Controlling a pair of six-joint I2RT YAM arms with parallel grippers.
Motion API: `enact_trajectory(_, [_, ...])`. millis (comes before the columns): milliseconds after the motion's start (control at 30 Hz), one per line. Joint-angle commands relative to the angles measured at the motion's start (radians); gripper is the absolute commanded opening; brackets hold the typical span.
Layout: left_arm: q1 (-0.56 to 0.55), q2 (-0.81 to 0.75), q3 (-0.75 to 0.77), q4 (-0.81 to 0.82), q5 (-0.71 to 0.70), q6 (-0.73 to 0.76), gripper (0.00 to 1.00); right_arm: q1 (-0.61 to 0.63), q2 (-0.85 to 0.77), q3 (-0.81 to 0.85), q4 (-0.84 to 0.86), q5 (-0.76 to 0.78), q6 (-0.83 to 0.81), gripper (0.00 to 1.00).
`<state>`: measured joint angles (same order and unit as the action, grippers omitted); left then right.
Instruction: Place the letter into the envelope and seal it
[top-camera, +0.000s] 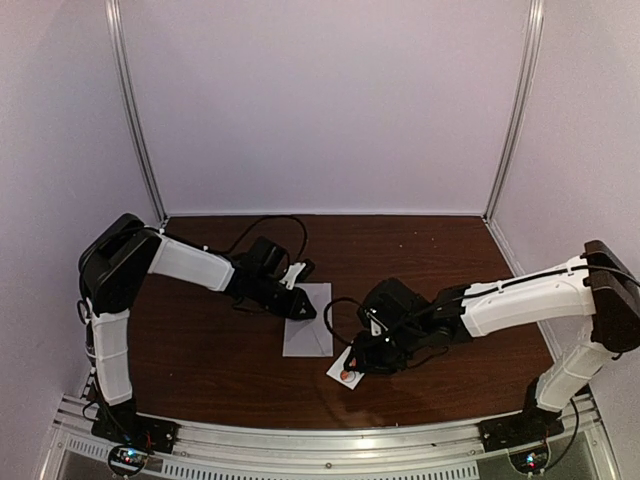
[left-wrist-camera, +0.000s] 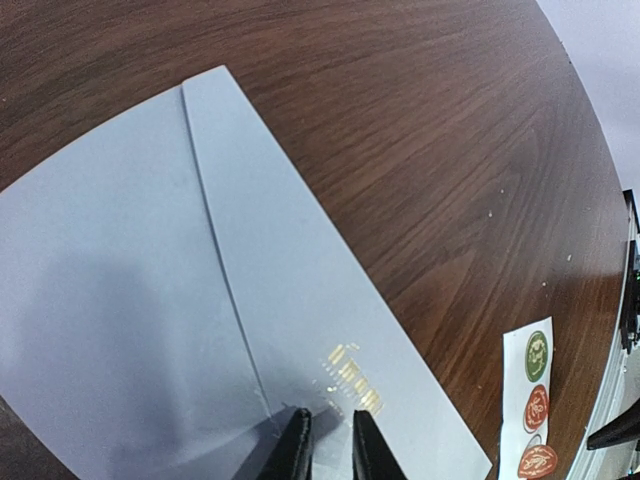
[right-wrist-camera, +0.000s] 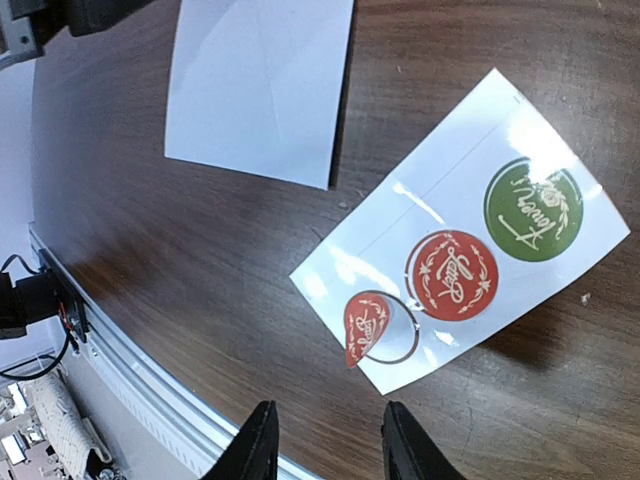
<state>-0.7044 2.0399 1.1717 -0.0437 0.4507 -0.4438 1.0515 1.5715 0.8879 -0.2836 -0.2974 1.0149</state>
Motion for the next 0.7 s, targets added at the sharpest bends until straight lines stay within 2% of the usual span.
enact_trajectory(0, [-0.008, 0.000, -0.028, -0.103, -0.009, 0.009, 0.14, 0.027, 0.070, 0.061, -0.060, 0.067, 0.036, 0.36])
enact_trajectory(433, [-0.009, -0.001, -0.024, -0.113, -0.027, 0.017, 0.14, 0.033, 0.172, 0.157, -0.134, 0.113, 0.001, 0.24])
enact_trajectory(667, [-0.009, -0.001, -0.021, -0.114, -0.030, 0.019, 0.14, 0.033, 0.197, 0.181, -0.177, 0.138, -0.010, 0.21])
